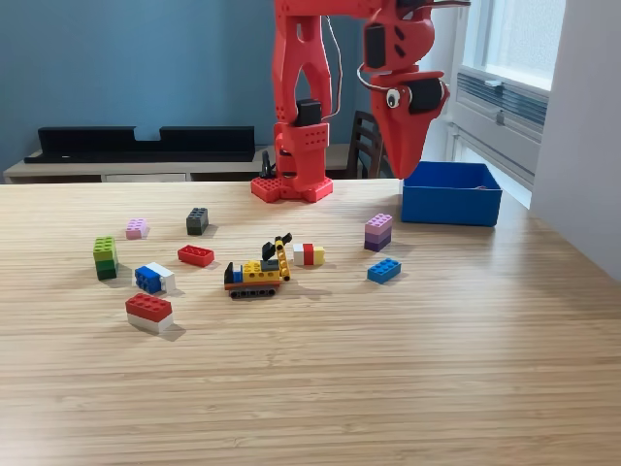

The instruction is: Grasp a lego block and put it in the bin.

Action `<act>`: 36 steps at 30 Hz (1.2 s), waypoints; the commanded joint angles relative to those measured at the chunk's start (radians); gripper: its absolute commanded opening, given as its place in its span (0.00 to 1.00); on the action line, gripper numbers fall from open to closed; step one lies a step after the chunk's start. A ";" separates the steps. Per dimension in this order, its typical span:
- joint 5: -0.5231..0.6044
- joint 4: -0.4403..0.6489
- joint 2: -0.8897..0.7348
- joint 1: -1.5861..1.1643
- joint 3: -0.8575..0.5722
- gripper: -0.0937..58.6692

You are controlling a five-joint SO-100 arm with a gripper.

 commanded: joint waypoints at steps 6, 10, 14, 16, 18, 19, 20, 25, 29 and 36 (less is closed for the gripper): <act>-0.080 0.000 0.087 0.282 -0.038 0.00; -0.114 0.000 0.080 0.370 -0.037 0.00; -0.132 -0.003 0.077 0.423 -0.037 0.00; -0.133 -0.006 0.077 0.440 -0.035 0.00; -0.133 -0.011 0.077 0.454 -0.031 0.00; -0.133 -0.017 0.077 0.460 -0.026 0.00; -0.135 -0.025 0.077 0.466 -0.020 0.00; -0.140 -0.075 0.077 0.494 0.031 0.00; -0.137 -0.101 0.077 0.523 0.058 0.00; -0.130 -0.140 0.077 0.638 0.066 0.00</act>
